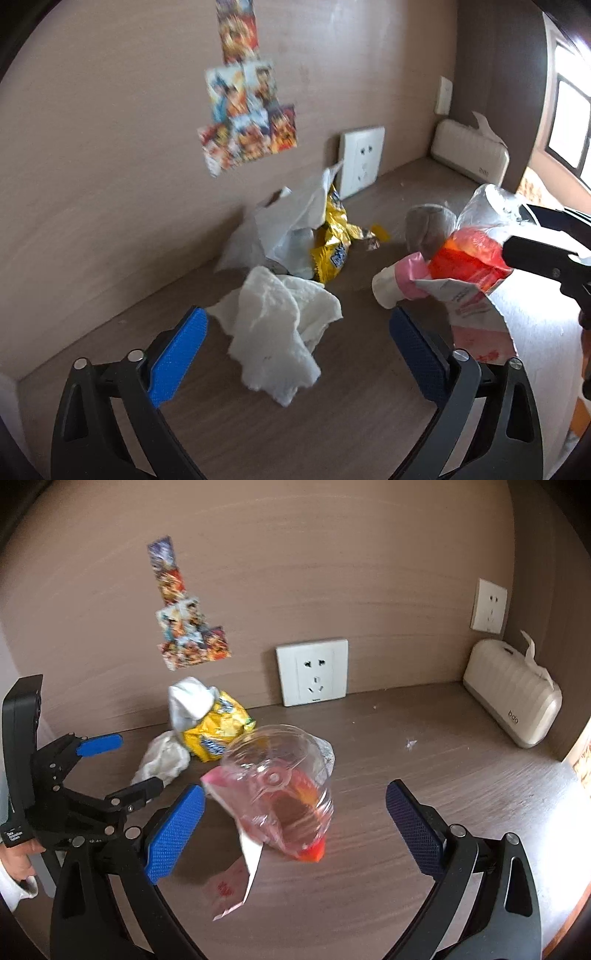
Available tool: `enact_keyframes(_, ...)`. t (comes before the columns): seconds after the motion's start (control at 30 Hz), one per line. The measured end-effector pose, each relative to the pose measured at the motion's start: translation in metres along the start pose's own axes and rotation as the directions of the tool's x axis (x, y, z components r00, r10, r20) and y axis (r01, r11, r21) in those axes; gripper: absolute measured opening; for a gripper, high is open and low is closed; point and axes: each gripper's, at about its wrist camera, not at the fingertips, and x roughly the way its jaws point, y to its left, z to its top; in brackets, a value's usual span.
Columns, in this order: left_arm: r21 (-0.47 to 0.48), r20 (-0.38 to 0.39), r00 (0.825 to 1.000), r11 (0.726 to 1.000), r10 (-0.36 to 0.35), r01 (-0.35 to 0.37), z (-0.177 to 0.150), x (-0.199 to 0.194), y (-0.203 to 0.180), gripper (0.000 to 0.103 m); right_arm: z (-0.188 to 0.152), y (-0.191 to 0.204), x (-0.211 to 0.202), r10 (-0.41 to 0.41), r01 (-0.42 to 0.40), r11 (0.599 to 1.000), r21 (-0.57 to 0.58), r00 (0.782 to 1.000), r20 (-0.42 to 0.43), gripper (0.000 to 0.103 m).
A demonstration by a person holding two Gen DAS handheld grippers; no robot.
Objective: Collect trash
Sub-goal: 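Grasp the white tissue with the left tool while the right tool grasps the clear bottle, then carry the tissue and the clear bottle over the white bin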
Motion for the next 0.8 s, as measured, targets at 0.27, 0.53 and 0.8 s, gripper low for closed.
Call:
enact_keyframes(0.27, 0.051, -0.052, 0.998, 0.998, -0.027, 0.03, 0.001, 0.02, -0.001, 0.02, -0.003, -0.001, 0.007, 0.004, -0.004, 1.0, 0.022, 1.0, -0.014, 0.046)
enact_keyframes(0.53, 0.022, 0.026, 0.998, 0.998, -0.065, 0.064, 0.01, -0.037, -0.007, 0.01, 0.003, -0.006, -0.041, -0.006, 0.005, 1.0, 0.016, 0.997, 0.081, 0.045)
enact_keyframes(0.8, 0.109, 0.11, 0.981, 0.983, -0.161, 0.149, 0.025, -0.102, -0.061, 0.01, -0.006, -0.017, -0.105, -0.035, 0.028, 0.999, 0.045, 0.985, 0.166, 0.045)
